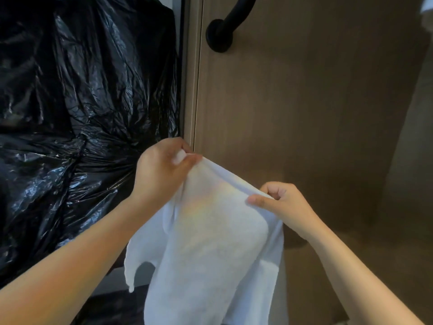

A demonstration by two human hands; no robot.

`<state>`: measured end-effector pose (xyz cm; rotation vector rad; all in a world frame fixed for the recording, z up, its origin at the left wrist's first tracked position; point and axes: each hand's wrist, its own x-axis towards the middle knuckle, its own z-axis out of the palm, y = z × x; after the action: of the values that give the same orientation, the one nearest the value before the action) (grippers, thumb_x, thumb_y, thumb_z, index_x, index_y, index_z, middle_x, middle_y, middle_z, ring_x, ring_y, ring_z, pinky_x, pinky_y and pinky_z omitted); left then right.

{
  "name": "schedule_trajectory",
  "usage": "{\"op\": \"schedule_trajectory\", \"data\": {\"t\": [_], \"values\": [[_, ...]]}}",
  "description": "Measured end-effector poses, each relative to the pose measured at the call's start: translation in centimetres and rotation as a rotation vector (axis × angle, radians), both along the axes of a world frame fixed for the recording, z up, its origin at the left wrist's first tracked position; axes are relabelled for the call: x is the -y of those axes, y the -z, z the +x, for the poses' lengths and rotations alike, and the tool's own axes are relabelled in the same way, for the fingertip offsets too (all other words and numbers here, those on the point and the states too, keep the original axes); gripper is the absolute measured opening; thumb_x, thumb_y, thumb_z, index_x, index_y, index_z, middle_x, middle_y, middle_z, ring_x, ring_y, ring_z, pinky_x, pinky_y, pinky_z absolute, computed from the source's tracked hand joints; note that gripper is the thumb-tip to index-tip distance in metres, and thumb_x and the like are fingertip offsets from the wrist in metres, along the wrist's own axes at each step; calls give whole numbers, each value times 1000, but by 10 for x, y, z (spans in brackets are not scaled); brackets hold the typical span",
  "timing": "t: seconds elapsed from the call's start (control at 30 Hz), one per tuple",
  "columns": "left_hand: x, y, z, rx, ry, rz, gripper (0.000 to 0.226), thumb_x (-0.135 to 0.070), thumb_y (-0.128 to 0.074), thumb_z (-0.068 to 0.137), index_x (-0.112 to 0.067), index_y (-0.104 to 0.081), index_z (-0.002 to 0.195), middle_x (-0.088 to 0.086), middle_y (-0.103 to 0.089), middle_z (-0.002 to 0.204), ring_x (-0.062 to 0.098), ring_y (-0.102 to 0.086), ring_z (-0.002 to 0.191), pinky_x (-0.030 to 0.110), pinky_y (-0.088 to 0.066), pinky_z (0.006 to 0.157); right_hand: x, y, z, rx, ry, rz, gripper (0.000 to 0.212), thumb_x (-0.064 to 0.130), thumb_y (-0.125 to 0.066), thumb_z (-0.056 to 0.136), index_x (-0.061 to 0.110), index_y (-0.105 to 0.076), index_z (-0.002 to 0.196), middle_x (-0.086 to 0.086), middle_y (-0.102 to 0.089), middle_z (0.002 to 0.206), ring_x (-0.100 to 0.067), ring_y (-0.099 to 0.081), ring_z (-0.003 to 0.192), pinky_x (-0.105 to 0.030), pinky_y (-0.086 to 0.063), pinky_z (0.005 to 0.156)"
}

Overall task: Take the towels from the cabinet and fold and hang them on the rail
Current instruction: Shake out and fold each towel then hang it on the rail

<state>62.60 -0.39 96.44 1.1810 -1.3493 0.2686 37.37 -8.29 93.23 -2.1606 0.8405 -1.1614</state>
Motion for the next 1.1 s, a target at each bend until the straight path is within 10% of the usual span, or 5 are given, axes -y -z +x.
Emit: {"op": "schedule_trajectory", "data": {"t": [0.4, 0.63, 0.83, 1.1], "values": [[10, 13, 21, -3, -155, 91, 17, -31, -72, 83, -28, -60, 71, -12, -57, 66, 5, -53, 66, 28, -34, 57, -2, -14, -26, 118, -150, 177, 52, 49, -66, 85, -2, -57, 79, -23, -56, 86, -26, -56, 85, -34, -42, 89], [13, 17, 17, 14, -167, 82, 18, -35, -70, 83, -28, -58, 72, -12, -58, 68, 2, -53, 67, 25, -34, 54, 3, -12, -21, -41, 557, -316, 41, 48, -74, 78, 22, -49, 59, 7, -49, 51, -10, -47, 48, -18, -30, 46], [12, 22, 23, 39, -247, 108, 17, -35, -68, 85, -31, -57, 72, -14, -56, 68, 2, -51, 66, 23, -31, 53, 11, -7, -30, 13, 253, 75, 34, 32, -78, 81, 9, -57, 65, 1, -52, 51, -3, -45, 47, -15, -34, 46], [-4, 26, 10, 152, -278, 168, 29, -27, -69, 88, -14, -69, 114, 4, -65, 114, 25, -63, 99, 32, -47, 79, -9, -15, -3, 114, 112, -99, 29, 28, -57, 96, 6, -66, 79, -12, -62, 76, -20, -57, 72, -24, -44, 68]]}}
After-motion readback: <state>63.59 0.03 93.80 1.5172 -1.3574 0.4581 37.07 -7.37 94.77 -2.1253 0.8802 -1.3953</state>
